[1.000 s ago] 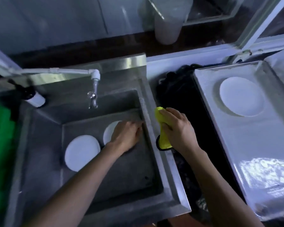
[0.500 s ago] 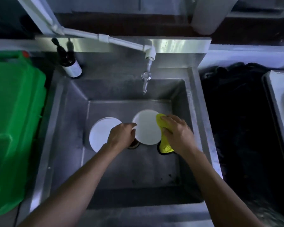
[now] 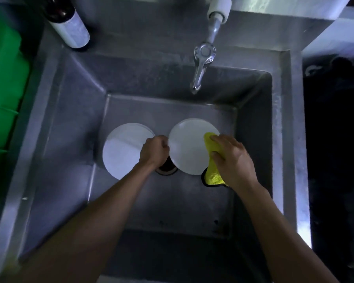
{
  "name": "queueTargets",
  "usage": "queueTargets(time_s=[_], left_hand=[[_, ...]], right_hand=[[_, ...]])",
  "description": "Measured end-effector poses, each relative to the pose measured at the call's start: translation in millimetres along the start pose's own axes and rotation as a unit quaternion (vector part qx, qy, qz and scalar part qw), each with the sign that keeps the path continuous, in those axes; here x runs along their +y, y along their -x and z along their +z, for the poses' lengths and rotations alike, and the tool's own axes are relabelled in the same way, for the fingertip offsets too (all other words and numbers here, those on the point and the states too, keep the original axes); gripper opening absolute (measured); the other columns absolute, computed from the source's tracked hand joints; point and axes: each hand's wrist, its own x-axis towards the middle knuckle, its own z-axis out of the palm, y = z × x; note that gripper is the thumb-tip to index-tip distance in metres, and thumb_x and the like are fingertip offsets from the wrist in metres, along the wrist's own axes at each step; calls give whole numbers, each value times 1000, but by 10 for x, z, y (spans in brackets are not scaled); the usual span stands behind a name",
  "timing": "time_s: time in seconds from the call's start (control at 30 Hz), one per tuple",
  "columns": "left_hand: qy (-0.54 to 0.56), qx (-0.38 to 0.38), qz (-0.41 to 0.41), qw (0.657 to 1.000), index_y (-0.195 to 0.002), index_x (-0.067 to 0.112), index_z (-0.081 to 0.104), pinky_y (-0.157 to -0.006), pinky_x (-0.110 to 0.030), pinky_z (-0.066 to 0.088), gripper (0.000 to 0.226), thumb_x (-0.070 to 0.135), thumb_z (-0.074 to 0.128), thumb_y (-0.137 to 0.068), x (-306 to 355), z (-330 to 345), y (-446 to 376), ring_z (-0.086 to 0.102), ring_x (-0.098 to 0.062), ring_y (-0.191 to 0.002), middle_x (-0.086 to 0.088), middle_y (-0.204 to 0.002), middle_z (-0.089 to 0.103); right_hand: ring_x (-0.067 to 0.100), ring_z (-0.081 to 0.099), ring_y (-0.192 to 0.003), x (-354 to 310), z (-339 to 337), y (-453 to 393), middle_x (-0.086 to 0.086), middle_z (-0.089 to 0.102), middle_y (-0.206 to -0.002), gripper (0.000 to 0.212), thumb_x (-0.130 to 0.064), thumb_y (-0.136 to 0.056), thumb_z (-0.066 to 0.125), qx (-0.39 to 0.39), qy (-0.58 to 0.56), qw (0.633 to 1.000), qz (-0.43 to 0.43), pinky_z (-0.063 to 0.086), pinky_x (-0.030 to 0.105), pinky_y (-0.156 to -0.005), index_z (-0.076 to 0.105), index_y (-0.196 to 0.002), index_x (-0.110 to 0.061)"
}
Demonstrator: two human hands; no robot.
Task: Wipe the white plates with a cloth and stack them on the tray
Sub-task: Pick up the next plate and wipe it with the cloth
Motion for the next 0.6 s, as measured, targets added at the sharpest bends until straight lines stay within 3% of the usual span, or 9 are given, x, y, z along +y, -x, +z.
queueTargets(time_s=[0.17,0.27,0.43,0.6], left_hand=[[47,23,-31,998,-77,3,57,-64,-31,43,7,2,54,-82,-57,263,-183,57,-27,-73,-9,-76,65],[57,9,-44,997,-84,2,63,-69,-32,49,6,2,58,-83,-41,360,-228,64,-28,-80,-8,-83,69],[64,38,-79,994,-109,8,66,-81,-35,52,27,20,74,-86,29,484,-311,65,-32,-96,-9,-105,69],[40,40,-103,993,-109,8,58,-85,-46,54,42,32,80,-83,67,543,-363,63,-36,-101,-12,-113,64]], right_hand=[[35,53,-119,128,73,-146,0,55,-139,48,-15,-92,62,-14,9,1000,1,51,50,-91,56,-138,-25],[35,54,-118,162,102,-205,-1,55,-139,47,-15,-92,62,-15,12,1000,-2,51,49,-91,56,-137,-25],[35,55,-117,218,119,-265,0,56,-138,47,-15,-92,63,-14,8,1000,-7,52,49,-91,57,-137,-24],[33,56,-118,280,122,-259,1,56,-138,47,-14,-93,63,-15,7,1000,-8,53,49,-91,56,-138,-23]])
